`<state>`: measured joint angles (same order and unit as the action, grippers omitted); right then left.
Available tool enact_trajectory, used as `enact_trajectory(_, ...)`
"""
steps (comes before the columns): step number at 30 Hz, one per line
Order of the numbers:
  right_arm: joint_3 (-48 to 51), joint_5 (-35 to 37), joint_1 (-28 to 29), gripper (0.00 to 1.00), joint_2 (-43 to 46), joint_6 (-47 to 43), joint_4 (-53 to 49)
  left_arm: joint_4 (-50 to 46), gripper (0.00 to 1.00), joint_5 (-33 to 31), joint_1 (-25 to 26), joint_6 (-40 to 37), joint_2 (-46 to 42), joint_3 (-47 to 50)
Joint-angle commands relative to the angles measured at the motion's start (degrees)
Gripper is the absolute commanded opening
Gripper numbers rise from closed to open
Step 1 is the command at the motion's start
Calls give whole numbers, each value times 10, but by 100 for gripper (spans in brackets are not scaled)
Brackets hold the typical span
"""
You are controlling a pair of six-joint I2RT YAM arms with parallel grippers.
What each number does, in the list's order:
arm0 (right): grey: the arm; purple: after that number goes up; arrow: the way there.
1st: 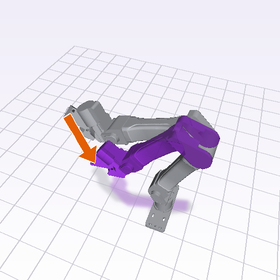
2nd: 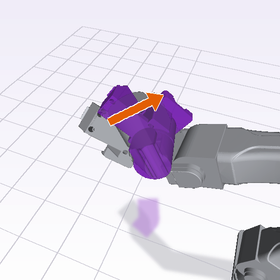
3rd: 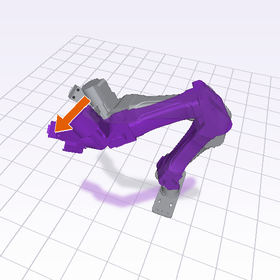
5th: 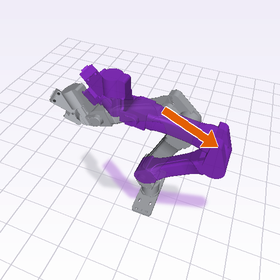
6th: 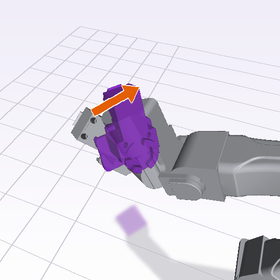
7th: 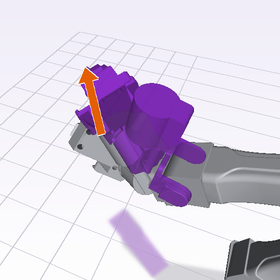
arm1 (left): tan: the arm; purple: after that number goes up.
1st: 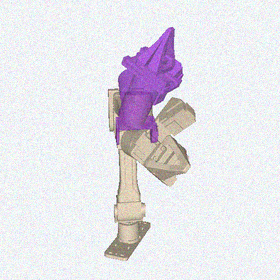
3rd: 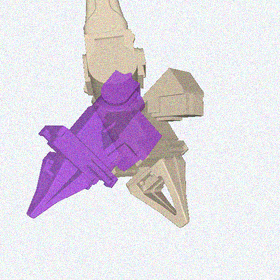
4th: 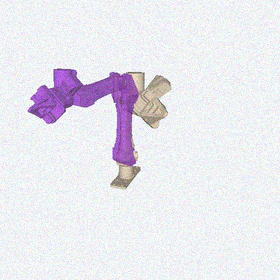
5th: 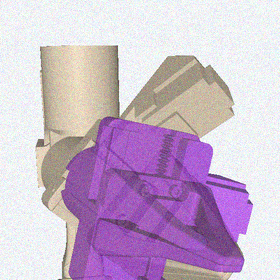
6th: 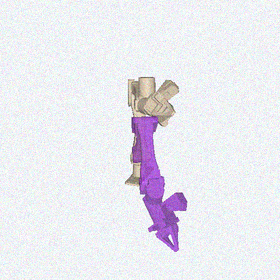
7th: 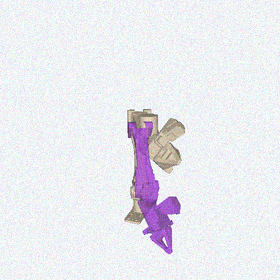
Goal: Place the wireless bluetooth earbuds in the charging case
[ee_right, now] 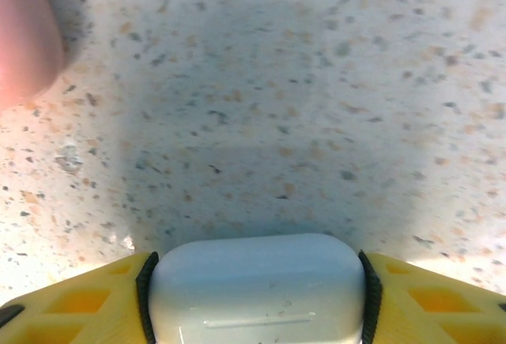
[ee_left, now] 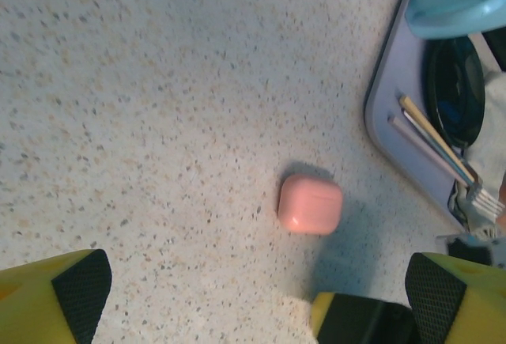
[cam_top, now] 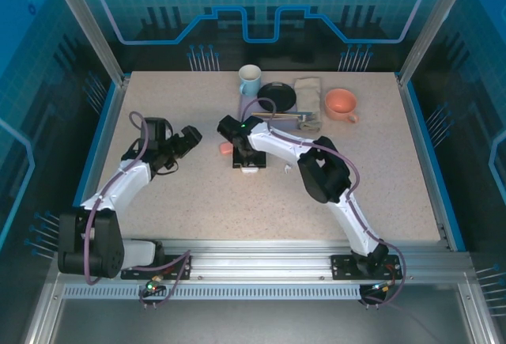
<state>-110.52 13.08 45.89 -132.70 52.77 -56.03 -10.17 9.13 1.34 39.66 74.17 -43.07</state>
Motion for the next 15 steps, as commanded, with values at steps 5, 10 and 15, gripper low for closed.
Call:
enact_trajectory(5,55,-23,-40,42,110,60,54,175,99,87,51,-29,-17,86)
enact_trajectory(10,87,-48,-63,42,165,117,93,371,99,99,125,-20,21,145)
enact_trajectory(15,111,-70,-82,42,206,177,118,521,92,86,188,0,79,152)
